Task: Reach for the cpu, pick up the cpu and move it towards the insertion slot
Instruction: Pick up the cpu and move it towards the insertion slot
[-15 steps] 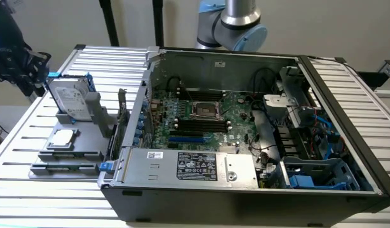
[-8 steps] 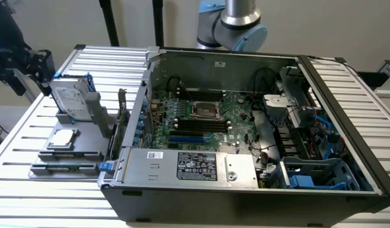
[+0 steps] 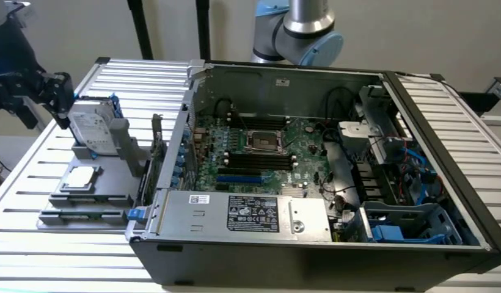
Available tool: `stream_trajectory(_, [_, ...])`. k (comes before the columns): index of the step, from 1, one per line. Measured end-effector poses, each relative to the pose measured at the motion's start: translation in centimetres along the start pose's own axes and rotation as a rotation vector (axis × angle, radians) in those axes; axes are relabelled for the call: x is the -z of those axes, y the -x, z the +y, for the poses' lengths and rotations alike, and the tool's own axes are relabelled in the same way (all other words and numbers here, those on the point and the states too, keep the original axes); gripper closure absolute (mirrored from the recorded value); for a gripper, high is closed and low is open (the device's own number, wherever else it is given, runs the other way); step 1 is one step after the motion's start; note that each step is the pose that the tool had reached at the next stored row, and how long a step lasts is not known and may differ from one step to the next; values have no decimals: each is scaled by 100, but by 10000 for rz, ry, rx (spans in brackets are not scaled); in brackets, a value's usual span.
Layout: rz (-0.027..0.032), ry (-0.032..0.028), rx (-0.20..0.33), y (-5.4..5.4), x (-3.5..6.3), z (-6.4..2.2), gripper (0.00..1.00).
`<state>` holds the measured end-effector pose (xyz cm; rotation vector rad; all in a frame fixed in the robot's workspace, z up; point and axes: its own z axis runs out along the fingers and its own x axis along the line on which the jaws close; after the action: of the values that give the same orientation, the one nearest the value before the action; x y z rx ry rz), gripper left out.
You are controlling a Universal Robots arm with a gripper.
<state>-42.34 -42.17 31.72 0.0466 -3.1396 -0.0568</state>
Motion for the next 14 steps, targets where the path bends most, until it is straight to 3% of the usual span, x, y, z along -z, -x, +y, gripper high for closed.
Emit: stream_trajectory(14, [0,0,0,29,-255,-10,40])
